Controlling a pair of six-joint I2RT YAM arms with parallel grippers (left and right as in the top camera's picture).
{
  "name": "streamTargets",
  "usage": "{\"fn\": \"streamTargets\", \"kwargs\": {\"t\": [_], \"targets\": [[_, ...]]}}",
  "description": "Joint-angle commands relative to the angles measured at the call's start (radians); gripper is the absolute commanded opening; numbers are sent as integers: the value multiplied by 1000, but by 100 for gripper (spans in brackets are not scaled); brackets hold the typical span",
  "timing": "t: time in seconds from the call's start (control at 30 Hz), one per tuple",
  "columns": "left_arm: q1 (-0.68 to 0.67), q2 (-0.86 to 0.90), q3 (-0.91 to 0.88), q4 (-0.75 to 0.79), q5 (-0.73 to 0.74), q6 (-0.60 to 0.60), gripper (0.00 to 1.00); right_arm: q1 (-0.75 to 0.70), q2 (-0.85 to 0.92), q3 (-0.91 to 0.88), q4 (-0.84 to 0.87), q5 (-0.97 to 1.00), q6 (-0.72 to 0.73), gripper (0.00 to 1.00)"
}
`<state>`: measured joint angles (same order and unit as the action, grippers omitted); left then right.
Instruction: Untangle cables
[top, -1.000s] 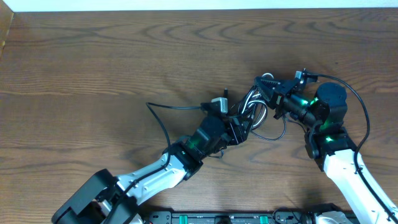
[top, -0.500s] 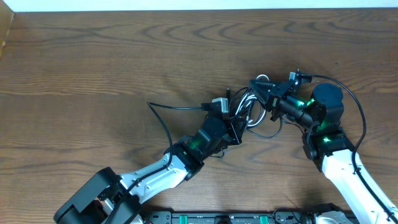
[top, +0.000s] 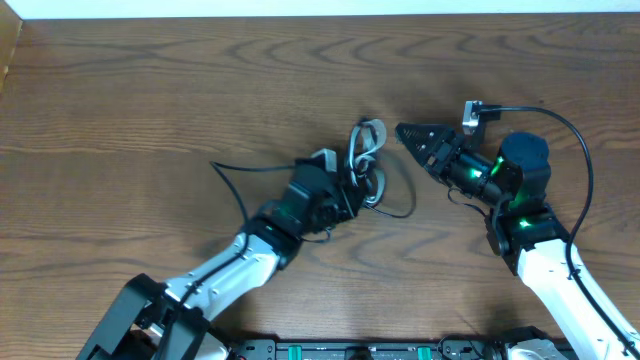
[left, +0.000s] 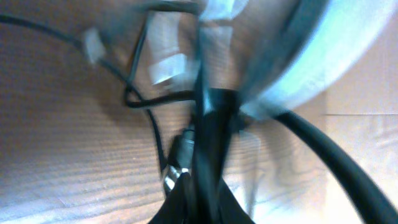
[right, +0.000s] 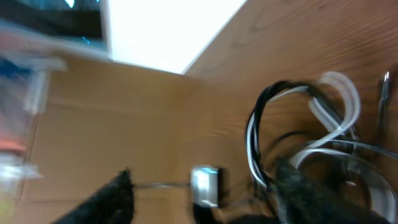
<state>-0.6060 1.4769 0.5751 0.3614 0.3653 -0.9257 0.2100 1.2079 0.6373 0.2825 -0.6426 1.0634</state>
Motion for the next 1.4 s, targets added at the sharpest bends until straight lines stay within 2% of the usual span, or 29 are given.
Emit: {"fn": "streamTargets", "kwargs": {"t": [0.0, 0.17, 0.27, 0.33, 0.37, 0.43, 0.57, 0.67, 0.83, 1.03, 1.17, 1.37], "targets": [[72, -22, 1, -11, 244, 92, 7, 1, -3, 16, -111, 16, -248, 77], [112, -22, 1, -11, 351, 126, 7, 1, -3, 16, -379, 133, -276, 72], [111, -22, 1, 41, 443, 125, 8, 1, -3, 16, -470, 166, -275, 71], [111, -22, 1, 118, 539, 124, 8, 1, -3, 16, -509, 166, -241, 70], [111, -22, 1, 199, 599, 107, 8, 1, -3, 15, -539, 167, -195, 66], [111, -22, 1, 291, 636, 64, 8, 1, 5, 15, -565, 166, -133, 62], [111, -22, 1, 451, 641, -52, 8, 2, 44, 15, -573, 159, -114, 59], [111, -22, 1, 536, 640, -106, 8, 1, 87, 15, -568, 78, -114, 58], [112, -22, 1, 554, 637, -109, 8, 2, 164, 15, -564, 10, -127, 56], [112, -22, 1, 555, 577, -116, 8, 8, 213, 15, -563, -101, -158, 45], [112, -22, 1, 564, 581, -94, 8, 13, 212, 15, -562, -47, -245, 52], [112, -22, 1, 565, 702, -43, 8, -19, 211, 15, -513, -3, -277, 55]]}}
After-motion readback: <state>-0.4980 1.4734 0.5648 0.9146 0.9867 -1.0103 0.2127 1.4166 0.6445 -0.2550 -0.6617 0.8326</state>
